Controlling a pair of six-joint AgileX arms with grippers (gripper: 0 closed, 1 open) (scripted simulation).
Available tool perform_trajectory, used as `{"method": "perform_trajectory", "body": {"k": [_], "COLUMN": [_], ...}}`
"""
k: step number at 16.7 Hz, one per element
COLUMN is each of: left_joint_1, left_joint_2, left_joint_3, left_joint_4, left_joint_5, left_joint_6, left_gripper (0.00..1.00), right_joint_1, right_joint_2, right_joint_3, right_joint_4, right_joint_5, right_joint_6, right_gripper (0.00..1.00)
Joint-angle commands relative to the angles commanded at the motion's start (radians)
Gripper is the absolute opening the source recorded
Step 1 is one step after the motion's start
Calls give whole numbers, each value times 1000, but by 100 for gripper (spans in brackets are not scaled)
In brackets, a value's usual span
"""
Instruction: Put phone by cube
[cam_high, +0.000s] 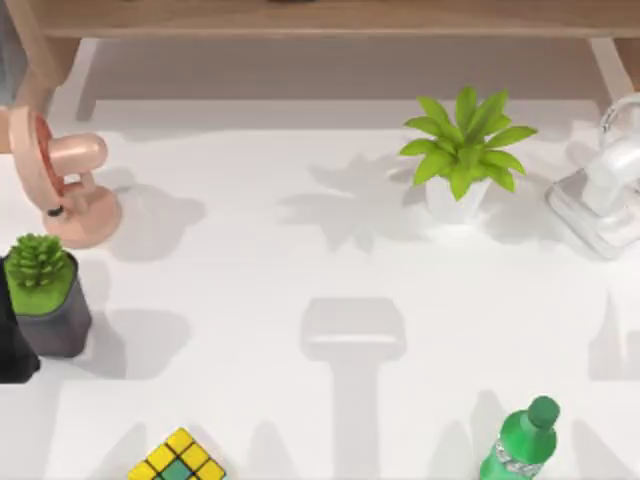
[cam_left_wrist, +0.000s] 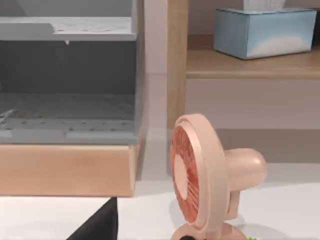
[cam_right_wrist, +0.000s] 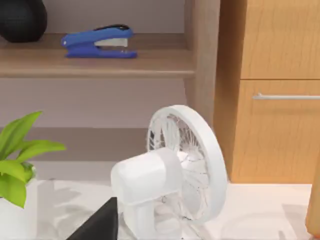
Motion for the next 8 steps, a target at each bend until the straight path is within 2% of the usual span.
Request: {"method": "perform_trajectory", "body": {"k": [4,8], "left_joint_1": [0,0], "left_joint_2": [0,0], "left_joint_3": [0,0], "left_joint_4": [0,0], "left_joint_5": [0,0], "left_joint_6": [0,0], "left_gripper": [100,100], "right_joint_1": [-20,-115], "right_joint_2": [34,226], "right_joint_3": [22,129], "right_joint_4": [-30,-172], "right_joint_5": [0,0], "right_joint_6": [-34,-208], "right_gripper": [100,100]}}
